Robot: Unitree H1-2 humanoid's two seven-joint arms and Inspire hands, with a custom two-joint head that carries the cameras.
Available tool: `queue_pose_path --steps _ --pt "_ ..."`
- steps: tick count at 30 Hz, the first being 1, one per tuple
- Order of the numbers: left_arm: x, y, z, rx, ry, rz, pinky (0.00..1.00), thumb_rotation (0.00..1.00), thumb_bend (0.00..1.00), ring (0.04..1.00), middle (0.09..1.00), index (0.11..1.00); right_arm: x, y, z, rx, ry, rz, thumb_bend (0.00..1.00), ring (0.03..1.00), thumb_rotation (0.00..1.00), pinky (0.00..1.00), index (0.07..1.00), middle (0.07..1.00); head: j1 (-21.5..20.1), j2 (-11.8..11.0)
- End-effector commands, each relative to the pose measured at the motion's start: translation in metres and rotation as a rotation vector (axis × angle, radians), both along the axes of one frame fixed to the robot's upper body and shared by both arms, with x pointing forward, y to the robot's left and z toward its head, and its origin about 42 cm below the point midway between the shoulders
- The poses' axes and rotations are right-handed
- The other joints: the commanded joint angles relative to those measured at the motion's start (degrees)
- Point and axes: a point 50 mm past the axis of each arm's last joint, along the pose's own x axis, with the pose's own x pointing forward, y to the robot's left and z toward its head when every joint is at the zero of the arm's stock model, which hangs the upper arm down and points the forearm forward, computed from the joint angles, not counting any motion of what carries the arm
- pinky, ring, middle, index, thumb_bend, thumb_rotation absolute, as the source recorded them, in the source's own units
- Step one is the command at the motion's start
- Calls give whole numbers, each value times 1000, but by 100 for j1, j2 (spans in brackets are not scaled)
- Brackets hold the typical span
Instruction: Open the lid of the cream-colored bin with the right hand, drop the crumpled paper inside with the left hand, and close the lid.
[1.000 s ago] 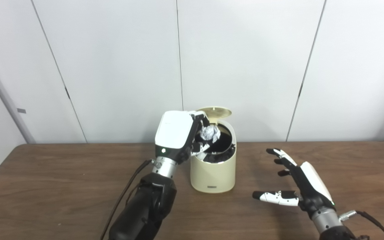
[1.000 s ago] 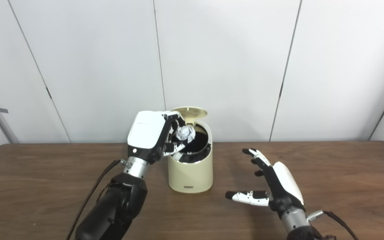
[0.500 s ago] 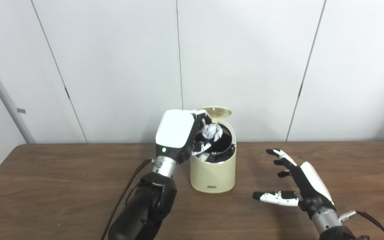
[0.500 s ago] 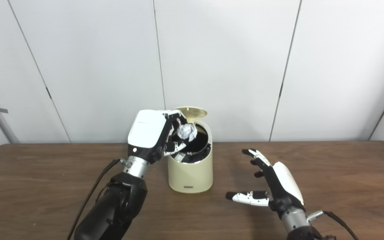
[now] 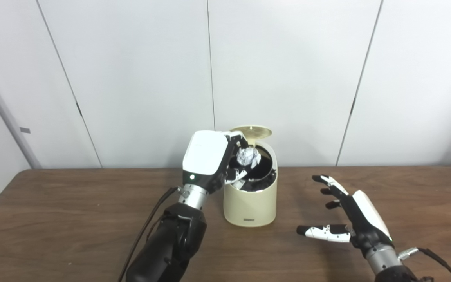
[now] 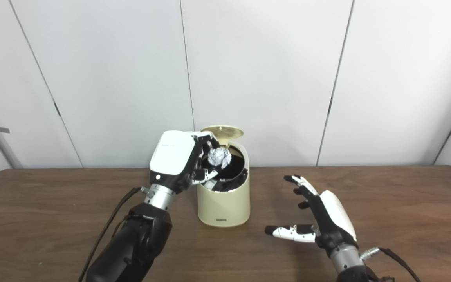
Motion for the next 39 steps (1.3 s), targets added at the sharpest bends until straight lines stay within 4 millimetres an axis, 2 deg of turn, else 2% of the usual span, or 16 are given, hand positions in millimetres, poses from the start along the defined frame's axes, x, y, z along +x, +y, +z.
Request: queue_pose_path --steps 1,13,14,15,17,26,39 --pt "2 -2 27 -27 -85 -12 397 0 518 474 473 534 3 0 17 2 -76 3 678 830 284 665 881 938 -2 7" --pt "2 -1 28 -11 -76 -1 398 0 520 486 484 516 3 1 18 6 -79 7 673 831 273 664 883 938 18 44" --pt "2 -1 28 -11 -74 0 405 113 745 492 531 591 3 1 18 7 -79 7 674 833 274 665 883 938 18 44" --pt "2 -1 28 -10 -72 0 408 155 820 494 548 619 3 1 18 6 -78 6 675 835 274 666 882 938 18 54" --pt "2 -1 28 -7 -66 2 424 196 880 501 572 656 4 1 18 4 -80 6 677 833 281 667 881 937 18 54" --pt "2 -1 29 13 -49 12 468 253 893 552 644 731 4 2 19 8 -80 10 678 824 288 660 877 935 28 67" --pt "1 0 28 14 -45 8 465 264 887 558 648 731 3 1 18 12 -83 9 680 822 279 657 873 935 36 89"
